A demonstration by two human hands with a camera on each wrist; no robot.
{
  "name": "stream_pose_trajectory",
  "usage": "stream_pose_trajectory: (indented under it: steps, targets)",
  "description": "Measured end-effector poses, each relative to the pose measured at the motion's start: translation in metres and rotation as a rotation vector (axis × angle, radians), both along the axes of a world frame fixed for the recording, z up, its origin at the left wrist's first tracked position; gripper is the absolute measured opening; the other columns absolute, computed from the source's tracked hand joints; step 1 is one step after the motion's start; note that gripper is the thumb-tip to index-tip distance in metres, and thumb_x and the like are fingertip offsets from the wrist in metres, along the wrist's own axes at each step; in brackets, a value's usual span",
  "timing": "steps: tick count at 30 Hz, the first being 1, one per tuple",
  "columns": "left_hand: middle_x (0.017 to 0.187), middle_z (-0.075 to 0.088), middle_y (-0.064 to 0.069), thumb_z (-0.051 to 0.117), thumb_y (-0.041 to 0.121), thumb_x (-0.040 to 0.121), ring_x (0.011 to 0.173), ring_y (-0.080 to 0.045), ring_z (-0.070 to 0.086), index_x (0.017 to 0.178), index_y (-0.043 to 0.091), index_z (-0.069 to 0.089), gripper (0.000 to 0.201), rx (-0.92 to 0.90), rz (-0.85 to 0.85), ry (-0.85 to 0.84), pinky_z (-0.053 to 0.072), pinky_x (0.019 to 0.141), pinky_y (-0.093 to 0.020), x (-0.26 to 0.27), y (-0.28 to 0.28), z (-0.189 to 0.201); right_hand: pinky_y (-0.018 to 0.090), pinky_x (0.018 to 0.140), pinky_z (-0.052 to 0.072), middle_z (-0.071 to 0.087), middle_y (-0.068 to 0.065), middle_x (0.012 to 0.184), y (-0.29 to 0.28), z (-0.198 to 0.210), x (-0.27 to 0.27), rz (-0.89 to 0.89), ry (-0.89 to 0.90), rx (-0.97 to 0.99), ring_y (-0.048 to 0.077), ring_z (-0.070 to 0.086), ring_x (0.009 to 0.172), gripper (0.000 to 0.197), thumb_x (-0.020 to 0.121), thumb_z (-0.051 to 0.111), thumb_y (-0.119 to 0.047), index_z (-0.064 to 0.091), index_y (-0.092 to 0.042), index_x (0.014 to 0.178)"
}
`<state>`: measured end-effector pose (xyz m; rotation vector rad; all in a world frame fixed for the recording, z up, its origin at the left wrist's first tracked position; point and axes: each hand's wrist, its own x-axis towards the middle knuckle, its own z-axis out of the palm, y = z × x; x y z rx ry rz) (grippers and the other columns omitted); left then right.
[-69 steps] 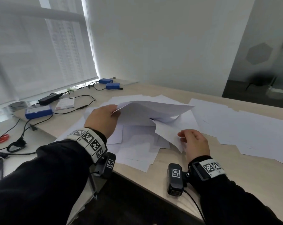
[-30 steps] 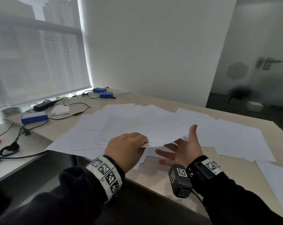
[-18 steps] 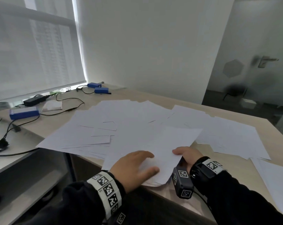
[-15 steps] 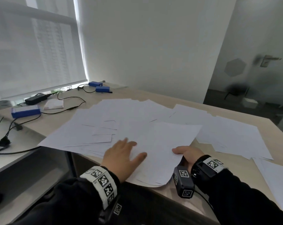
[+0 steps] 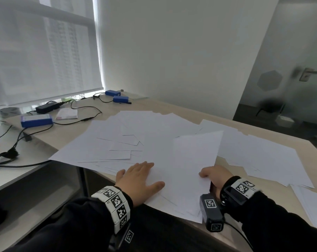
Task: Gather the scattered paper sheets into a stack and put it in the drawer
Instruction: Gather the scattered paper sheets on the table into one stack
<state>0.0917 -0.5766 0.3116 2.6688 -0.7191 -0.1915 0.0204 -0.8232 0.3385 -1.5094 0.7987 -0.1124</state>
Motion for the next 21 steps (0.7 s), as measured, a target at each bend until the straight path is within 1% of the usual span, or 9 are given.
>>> stream_pose_trajectory:
  steps: [2,3,7,10,13,15,17,19,21]
  targets:
    - [0.164,0.013,0.013,0.043,0.074,0.085,0.151,-0.009,0.014,0.153,0.041,0.017,0.080,-0.079,0.038,0.012,0.010,0.122,-0.046,0.004,0.001,0.003,0.062,0.088,0.053,0.072,0.025,0.098,-0.008,0.003,0.001,0.001,-0.076,-0.093,0.046,0.069,0.089,0.019,0.078,0.066,0.002,0.067,0.001,0.097]
    - [0.164,0.015,0.012,0.048,0.070,0.086,0.150,-0.010,0.017,0.153,0.040,0.018,0.080,-0.146,0.062,0.026,0.014,0.121,-0.046,0.007,0.001,0.006,0.063,0.088,0.053,0.072,0.025,0.100,-0.009,0.007,-0.001,-0.003,-0.123,-0.125,0.045,0.069,0.091,0.015,0.082,0.065,0.003,0.067,-0.004,0.095]
    - [0.161,0.027,0.002,0.064,0.047,0.091,0.146,-0.019,0.030,0.156,0.025,0.021,0.081,-0.587,0.169,0.175,0.026,0.119,-0.038,0.025,-0.003,0.027,0.054,0.085,0.055,0.072,0.017,0.101,-0.015,0.024,-0.005,-0.036,-0.324,-0.096,0.037,0.069,0.091,0.017,0.090,0.062,0.001,0.066,-0.012,0.099]
    - [0.155,0.041,-0.002,0.067,0.043,0.090,0.136,-0.023,0.046,0.155,0.022,0.025,0.080,-0.821,0.202,0.318,0.037,0.112,-0.039,0.042,-0.009,0.048,0.051,0.082,0.056,0.075,0.011,0.101,-0.017,0.033,-0.007,-0.033,-0.431,-0.064,0.036,0.070,0.094,0.021,0.090,0.063,-0.001,0.069,-0.016,0.105]
    - [0.125,0.068,0.000,0.073,0.042,0.078,0.109,-0.020,0.067,0.134,0.021,0.053,0.063,-0.985,0.148,0.337,0.050,0.102,-0.045,0.051,-0.016,0.065,0.048,0.080,0.057,0.076,0.008,0.101,-0.017,0.039,-0.014,-0.014,-0.504,-0.099,0.034,0.071,0.095,0.021,0.090,0.064,-0.004,0.070,-0.016,0.107]
    - [0.111,0.074,0.003,0.072,0.040,0.071,0.102,-0.022,0.070,0.119,0.025,0.064,0.051,-1.054,0.121,0.343,0.053,0.097,-0.050,0.052,-0.022,0.074,0.045,0.077,0.056,0.076,0.008,0.102,-0.018,0.043,-0.019,-0.009,-0.534,-0.129,0.034,0.071,0.095,0.022,0.089,0.065,-0.005,0.070,-0.015,0.108]
    - [0.104,0.077,0.001,0.072,0.030,0.072,0.099,-0.026,0.072,0.105,0.026,0.071,0.033,-1.125,0.075,0.365,0.054,0.095,-0.052,0.047,-0.031,0.080,0.035,0.067,0.055,0.076,0.008,0.101,-0.022,0.048,-0.024,-0.025,-0.582,-0.129,0.032,0.071,0.090,0.023,0.089,0.065,-0.002,0.069,-0.013,0.108]
    - [0.101,0.077,-0.001,0.071,0.017,0.080,0.096,-0.026,0.073,0.099,0.024,0.073,0.021,-1.170,0.029,0.380,0.055,0.093,-0.051,0.041,-0.041,0.084,0.029,0.058,0.054,0.077,0.009,0.098,-0.026,0.055,-0.029,-0.049,-0.627,-0.139,0.030,0.072,0.086,0.021,0.088,0.066,-0.001,0.068,-0.012,0.105]
    - [0.100,0.077,-0.002,0.067,0.005,0.087,0.093,-0.025,0.073,0.102,0.020,0.071,0.022,-1.189,-0.014,0.410,0.056,0.088,-0.046,0.034,-0.050,0.086,0.028,0.061,0.055,0.077,0.007,0.096,-0.030,0.060,-0.036,-0.069,-0.660,-0.159,0.027,0.073,0.086,0.018,0.087,0.069,-0.004,0.069,-0.013,0.102]
